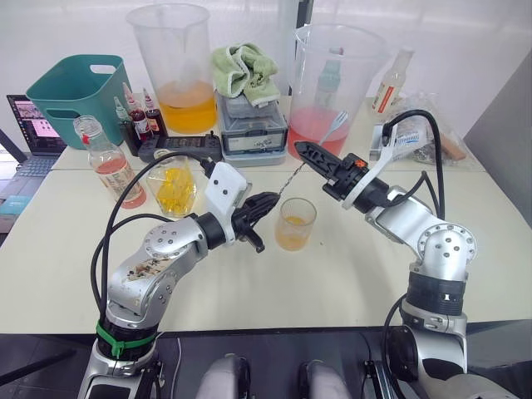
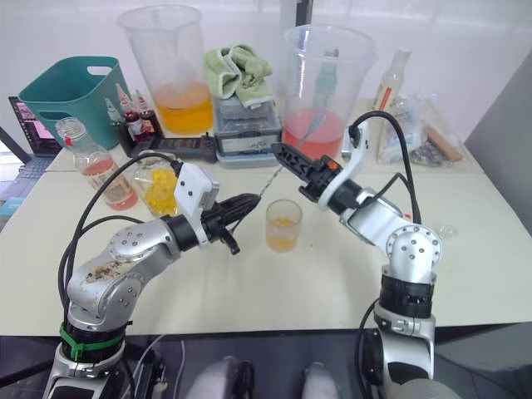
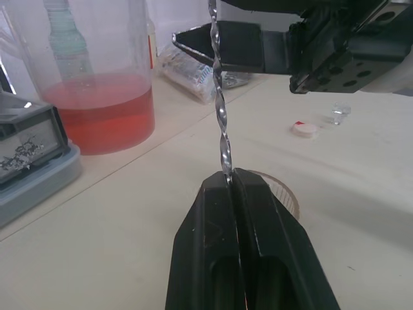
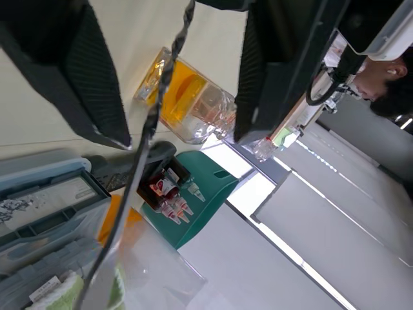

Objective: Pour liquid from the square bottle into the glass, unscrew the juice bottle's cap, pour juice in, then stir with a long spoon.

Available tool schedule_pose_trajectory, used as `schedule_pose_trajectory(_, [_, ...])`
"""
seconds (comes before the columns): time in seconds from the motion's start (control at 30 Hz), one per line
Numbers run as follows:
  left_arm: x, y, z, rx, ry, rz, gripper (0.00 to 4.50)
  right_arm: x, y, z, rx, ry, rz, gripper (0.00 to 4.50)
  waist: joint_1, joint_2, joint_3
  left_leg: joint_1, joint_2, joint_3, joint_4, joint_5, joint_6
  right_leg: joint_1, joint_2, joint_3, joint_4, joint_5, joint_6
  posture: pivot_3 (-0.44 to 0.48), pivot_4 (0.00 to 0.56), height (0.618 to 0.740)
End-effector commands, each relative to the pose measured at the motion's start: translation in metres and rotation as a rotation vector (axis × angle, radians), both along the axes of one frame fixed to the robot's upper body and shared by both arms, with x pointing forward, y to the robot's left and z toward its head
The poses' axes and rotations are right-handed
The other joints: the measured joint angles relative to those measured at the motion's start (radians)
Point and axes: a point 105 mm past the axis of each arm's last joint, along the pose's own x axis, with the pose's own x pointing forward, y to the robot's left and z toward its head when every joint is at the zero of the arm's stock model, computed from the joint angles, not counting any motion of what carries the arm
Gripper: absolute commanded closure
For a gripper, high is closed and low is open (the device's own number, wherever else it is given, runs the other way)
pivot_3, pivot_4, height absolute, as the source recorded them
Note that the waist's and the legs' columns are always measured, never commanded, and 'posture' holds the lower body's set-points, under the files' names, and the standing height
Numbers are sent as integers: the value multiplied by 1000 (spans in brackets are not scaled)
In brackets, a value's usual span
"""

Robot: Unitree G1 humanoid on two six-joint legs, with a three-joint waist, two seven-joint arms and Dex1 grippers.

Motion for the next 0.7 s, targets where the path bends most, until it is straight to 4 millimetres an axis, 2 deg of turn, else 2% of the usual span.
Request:
schedule_pose_trajectory(0.03, [-6, -4, 10, -12, -48, -19, 4500, -4, -7, 14, 50, -41, -5, 3548, 0, 0, 0, 0, 0, 0, 0, 0, 0, 0, 0, 0, 0, 0, 0, 0, 150, 739])
schedule_pose_trajectory(0.1, [-6, -4, 10, -12, -48, -17, 4500, -4, -7, 13, 51, -36, -4, 4299, 0, 0, 0, 0, 0, 0, 0, 0, 0, 0, 0, 0, 0, 0, 0, 0, 150, 739])
schedule_pose_trajectory(0.13, [-6, -3, 10, -13, -48, -17, 4500, -4, -7, 12, 50, -33, -3, 4480, -1, 0, 0, 0, 0, 0, 0, 0, 0, 0, 0, 0, 0, 0, 0, 0, 150, 739])
schedule_pose_trajectory(0.37, [-7, -5, 9, -14, -40, -23, 4500, -1, -14, 9, 50, -15, -32, 4480, -1, 0, 0, 0, 0, 0, 0, 0, 0, 0, 0, 0, 0, 0, 0, 0, 150, 739])
schedule_pose_trajectory(0.47, [-3, 1, 10, -18, -43, 18, 4500, 0, -19, 12, 59, -29, -37, 4480, -1, 0, 0, 0, 0, 0, 0, 0, 0, 0, 0, 0, 0, 0, 0, 0, 150, 739])
schedule_pose_trajectory(0.63, [-9, 8, 23, -54, -66, -44, 3033, -1, -29, 36, 53, -164, -63, 4500, 0, 0, 0, 0, 0, 0, 0, 0, 0, -1, 0, 0, -1, 0, 0, 0, 150, 739])
schedule_pose_trajectory(0.67, [-11, 9, 24, -62, -63, -62, 2558, -2, -31, 40, 37, -189, -62, 4500, -1, 0, 0, -1, 0, 0, 0, 0, 0, -1, 0, 0, -1, 0, 0, 0, 150, 739])
schedule_pose_trajectory(0.7, [-14, 11, 25, -72, -55, -78, 2389, -2, -32, 44, 29, -211, -65, 4500, -1, 0, 0, -1, 0, 0, 0, 0, 0, -1, 0, 0, -1, 0, 0, 0, 150, 739])
